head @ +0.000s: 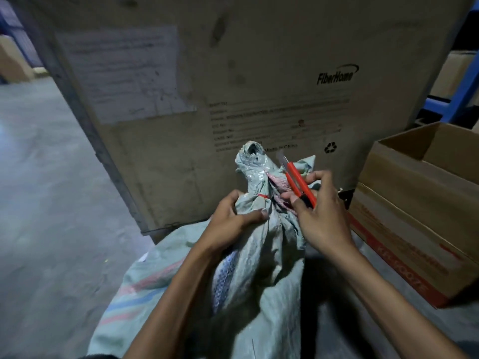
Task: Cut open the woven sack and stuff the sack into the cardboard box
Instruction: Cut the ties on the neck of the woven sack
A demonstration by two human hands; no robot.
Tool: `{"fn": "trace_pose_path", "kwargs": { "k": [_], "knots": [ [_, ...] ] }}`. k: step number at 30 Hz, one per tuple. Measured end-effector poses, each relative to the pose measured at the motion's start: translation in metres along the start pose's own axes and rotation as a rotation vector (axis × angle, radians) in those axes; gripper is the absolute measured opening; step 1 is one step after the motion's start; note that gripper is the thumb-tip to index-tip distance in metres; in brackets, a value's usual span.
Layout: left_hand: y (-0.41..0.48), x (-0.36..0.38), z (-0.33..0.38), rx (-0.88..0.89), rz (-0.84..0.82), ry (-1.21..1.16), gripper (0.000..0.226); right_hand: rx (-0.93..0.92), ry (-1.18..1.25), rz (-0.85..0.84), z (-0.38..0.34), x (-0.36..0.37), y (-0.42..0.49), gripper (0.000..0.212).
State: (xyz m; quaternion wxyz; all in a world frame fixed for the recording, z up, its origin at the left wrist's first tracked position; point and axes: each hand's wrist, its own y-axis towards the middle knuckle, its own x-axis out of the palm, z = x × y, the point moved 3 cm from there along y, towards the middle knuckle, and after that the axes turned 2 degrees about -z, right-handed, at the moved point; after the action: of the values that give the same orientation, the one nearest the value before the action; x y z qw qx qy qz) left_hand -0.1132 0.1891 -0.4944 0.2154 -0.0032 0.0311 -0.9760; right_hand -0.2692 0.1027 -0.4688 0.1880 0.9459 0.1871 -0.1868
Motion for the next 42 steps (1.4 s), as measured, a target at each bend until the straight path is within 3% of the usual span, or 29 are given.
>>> {"fn": "trace_pose_path", "kwargs": {
  "k": [5,10,14,23,42],
  "knots": [
    [-0.017,-0.006,0.027,0.076,0.039,-0.374,0.022,-0.121,0.053,-0.011,-0.036,-0.009,-0.009,0.03],
    [-0.023,-0.017,0.049,0.212,0.26,-0.153,0.034,-0.262,-0.024,0.001,-0.056,-0.016,-0.034,0.03],
    [-0.028,-0.025,0.058,0.264,0.308,-0.18,0.033,-0.312,-0.132,-0.025,-0.055,-0.022,-0.051,0.029],
    [-0.028,-0.015,0.058,0.215,0.304,-0.262,0.023,-0.305,-0.375,-0.03,-0.048,-0.016,-0.06,0.044],
    [-0.03,0.006,0.06,0.188,0.283,-0.241,0.03,-0.237,-0.389,0.033,-0.042,-0.015,-0.061,0.037]
  ]
}}
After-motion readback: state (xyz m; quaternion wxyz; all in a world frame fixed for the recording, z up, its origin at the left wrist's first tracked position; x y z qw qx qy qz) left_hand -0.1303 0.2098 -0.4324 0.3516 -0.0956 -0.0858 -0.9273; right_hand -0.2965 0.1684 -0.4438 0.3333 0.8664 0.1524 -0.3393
